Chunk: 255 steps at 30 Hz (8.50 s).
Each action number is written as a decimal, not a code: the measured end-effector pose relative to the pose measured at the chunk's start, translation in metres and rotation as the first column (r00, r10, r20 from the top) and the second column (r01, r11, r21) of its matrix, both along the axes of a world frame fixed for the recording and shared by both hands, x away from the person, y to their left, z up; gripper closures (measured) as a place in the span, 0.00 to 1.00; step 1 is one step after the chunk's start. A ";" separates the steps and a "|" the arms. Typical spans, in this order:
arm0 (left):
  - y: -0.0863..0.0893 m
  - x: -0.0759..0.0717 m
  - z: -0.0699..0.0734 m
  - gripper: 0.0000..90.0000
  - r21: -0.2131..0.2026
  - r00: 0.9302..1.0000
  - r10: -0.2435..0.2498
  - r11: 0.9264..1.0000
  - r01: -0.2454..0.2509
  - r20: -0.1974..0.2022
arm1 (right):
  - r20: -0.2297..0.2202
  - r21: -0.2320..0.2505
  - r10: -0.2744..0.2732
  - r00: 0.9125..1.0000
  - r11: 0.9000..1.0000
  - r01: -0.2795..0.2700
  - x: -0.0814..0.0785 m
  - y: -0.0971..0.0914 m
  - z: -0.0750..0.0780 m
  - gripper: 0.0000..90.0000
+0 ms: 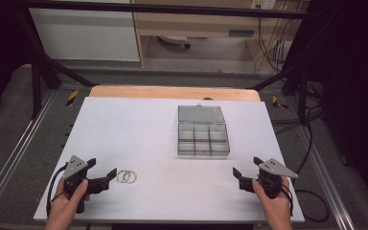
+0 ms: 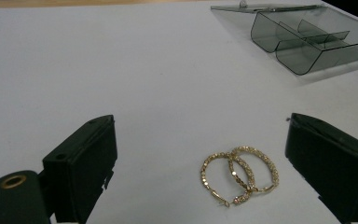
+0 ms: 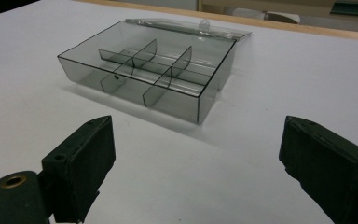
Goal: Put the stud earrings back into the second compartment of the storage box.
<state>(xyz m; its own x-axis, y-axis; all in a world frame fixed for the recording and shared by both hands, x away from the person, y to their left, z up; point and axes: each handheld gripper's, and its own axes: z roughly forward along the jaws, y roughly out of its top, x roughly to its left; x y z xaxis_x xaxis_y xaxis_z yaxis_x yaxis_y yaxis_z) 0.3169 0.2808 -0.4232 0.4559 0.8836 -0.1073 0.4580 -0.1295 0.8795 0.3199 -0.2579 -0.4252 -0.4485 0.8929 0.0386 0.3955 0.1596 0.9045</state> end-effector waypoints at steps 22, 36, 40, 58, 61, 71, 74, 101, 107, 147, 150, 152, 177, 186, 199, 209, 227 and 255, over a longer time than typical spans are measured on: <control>-0.002 0.000 -0.001 0.09 0.017 1.000 -0.014 1.000 0.014 -0.006 | -0.100 -0.017 0.133 0.986 0.991 -0.135 -0.003 0.065 -0.006 0.05; -0.001 0.002 -0.002 0.07 0.060 1.000 -0.009 0.998 0.010 -0.017 | -0.176 -0.015 0.319 0.931 0.945 -0.327 0.017 0.182 -0.009 0.12; 0.000 0.002 -0.001 0.08 0.056 1.000 0.008 0.998 -0.008 -0.015 | -0.199 -0.009 0.352 0.914 0.932 -0.361 0.028 0.213 -0.009 0.24; 0.008 0.004 -0.002 0.08 0.050 0.999 0.047 0.998 -0.046 -0.024 | -0.231 -0.040 0.422 0.876 0.896 -0.442 0.044 0.304 -0.024 0.67; 0.008 0.004 -0.002 0.08 0.043 0.999 0.043 0.998 -0.042 -0.020 | -0.240 -0.059 0.421 0.875 0.893 -0.446 0.045 0.314 -0.028 0.72; 0.007 0.004 -0.001 0.08 0.041 0.999 0.041 0.998 -0.040 -0.019 | -0.219 -0.131 0.413 0.884 0.885 -0.446 0.043 0.320 -0.034 0.96; 0.008 0.004 -0.001 0.08 0.041 0.999 0.042 0.998 -0.042 -0.017 | -0.213 -0.140 0.424 0.880 0.878 -0.457 0.042 0.320 -0.035 0.96; 0.008 0.004 -0.001 0.08 0.043 0.999 0.042 0.998 -0.041 -0.022 | -0.162 -0.088 0.395 0.904 0.907 -0.412 0.067 0.266 0.007 0.97; 0.008 0.003 -0.001 0.08 0.041 0.999 0.041 0.998 -0.040 -0.022 | -0.135 -0.066 0.350 0.927 0.930 -0.361 0.081 0.246 0.024 0.96; 0.000 0.002 -0.003 0.08 0.042 1.000 0.002 0.999 0.000 -0.030 | -0.080 0.033 0.106 0.991 0.994 -0.104 0.137 0.131 0.063 0.96; -0.002 0.003 -0.003 0.07 0.049 1.000 0.002 0.999 -0.001 -0.031 | -0.076 0.025 0.087 0.993 0.996 -0.086 0.141 0.122 0.064 0.96; -0.002 0.002 -0.003 0.08 0.053 0.999 0.000 0.999 0.002 -0.035 | -0.080 0.025 0.070 0.994 0.997 -0.068 0.144 0.116 0.063 0.96; -0.002 0.003 -0.004 0.08 0.040 0.999 -0.011 0.999 0.012 -0.041 | -0.118 -0.030 0.013 0.993 0.999 -0.016 0.158 0.093 0.054 0.96; -0.001 0.004 -0.004 0.08 0.038 0.999 -0.009 0.999 0.010 -0.044 | -0.146 -0.062 0.009 0.989 0.998 -0.019 0.165 0.095 0.042 0.96; 0.005 0.002 -0.003 0.08 0.035 0.999 0.011 0.999 -0.009 -0.037 | -0.168 -0.091 -0.009 0.986 0.996 -0.006 0.166 0.096 0.043 0.96; 0.001 0.002 -0.003 0.08 0.048 0.999 -0.003 0.999 0.005 -0.037 | -0.193 -0.116 -0.014 0.981 0.993 -0.008 0.173 0.100 0.031 0.96; 0.002 0.002 -0.003 0.08 0.045 0.999 -0.002 0.999 0.004 -0.039 | -0.230 -0.191 -0.031 0.973 0.981 -0.014 0.176 0.110 0.017 0.96; 0.004 0.002 -0.007 0.08 0.055 0.999 0.015 0.998 -0.012 -0.048 | -0.097 -0.002 0.049 0.994 0.999 -0.049 0.124 0.104 0.035 0.31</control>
